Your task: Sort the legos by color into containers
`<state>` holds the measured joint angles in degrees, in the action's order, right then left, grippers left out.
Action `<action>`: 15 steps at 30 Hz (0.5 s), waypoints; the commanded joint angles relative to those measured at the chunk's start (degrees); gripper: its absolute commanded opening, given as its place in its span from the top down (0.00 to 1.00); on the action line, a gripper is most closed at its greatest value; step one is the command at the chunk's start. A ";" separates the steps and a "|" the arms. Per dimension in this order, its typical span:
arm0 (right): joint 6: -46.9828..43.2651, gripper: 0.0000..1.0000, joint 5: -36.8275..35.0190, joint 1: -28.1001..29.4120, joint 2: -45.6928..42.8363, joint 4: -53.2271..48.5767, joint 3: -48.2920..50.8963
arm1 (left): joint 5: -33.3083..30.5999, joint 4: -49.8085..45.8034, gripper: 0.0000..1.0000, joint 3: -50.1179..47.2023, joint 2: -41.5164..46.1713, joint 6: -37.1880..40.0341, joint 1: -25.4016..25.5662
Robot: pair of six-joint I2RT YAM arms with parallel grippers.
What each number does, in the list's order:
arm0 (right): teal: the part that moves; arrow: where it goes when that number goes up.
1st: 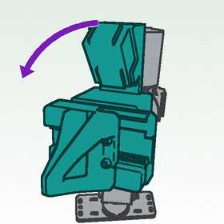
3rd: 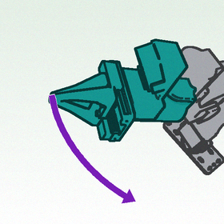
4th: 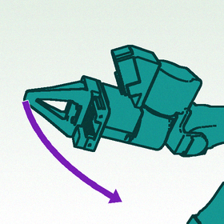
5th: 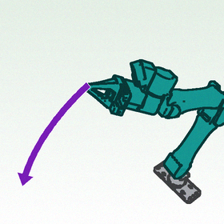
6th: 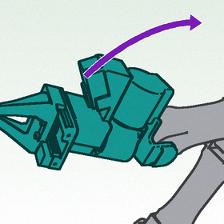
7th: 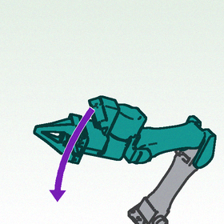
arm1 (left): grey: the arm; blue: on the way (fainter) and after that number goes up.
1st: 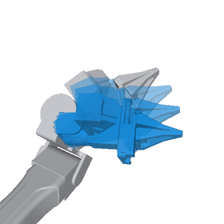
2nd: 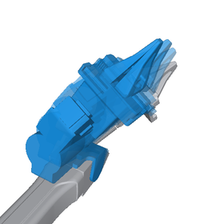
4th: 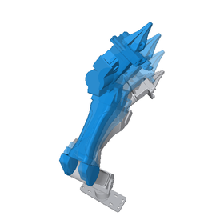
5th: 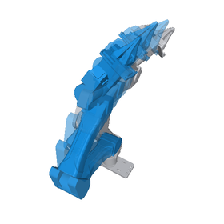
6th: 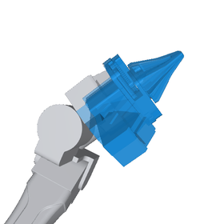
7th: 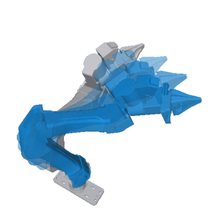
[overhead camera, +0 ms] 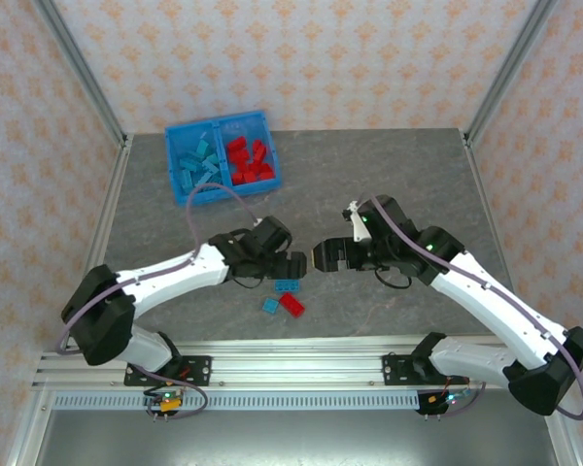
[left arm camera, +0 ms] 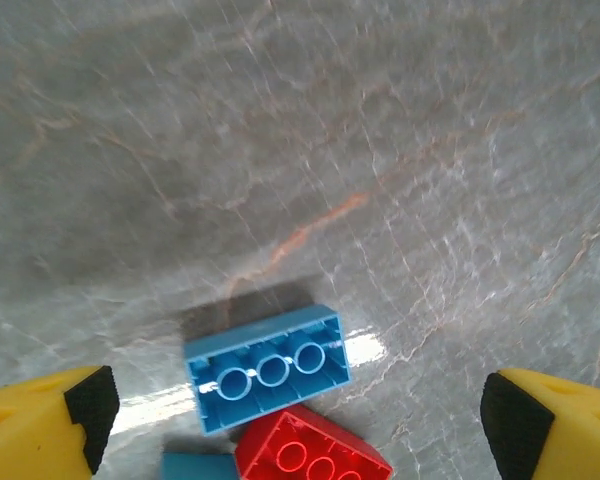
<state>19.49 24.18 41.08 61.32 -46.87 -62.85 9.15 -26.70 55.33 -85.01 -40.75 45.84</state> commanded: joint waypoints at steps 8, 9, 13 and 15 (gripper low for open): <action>0.01 0.00 -1.96 -0.04 -3.74 -0.39 1.95 | -5.92 1.22 0.02 -0.98 -11.39 -5.83 4.84; -0.04 0.00 -1.91 -0.04 -3.67 -0.33 2.11 | -5.69 1.47 0.05 -1.17 -11.94 -5.97 5.03; -0.16 0.00 -1.13 -0.03 -3.45 -0.50 2.27 | -5.41 2.44 0.21 -2.44 -13.15 -6.68 5.57; -0.39 0.01 0.53 -0.04 -3.36 -1.02 2.66 | -5.69 2.57 0.31 -3.01 -13.17 -6.88 5.59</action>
<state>19.49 23.99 41.08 58.54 -46.94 -61.06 3.55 -25.47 53.91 -96.90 -46.06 50.65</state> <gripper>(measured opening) 0.995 0.716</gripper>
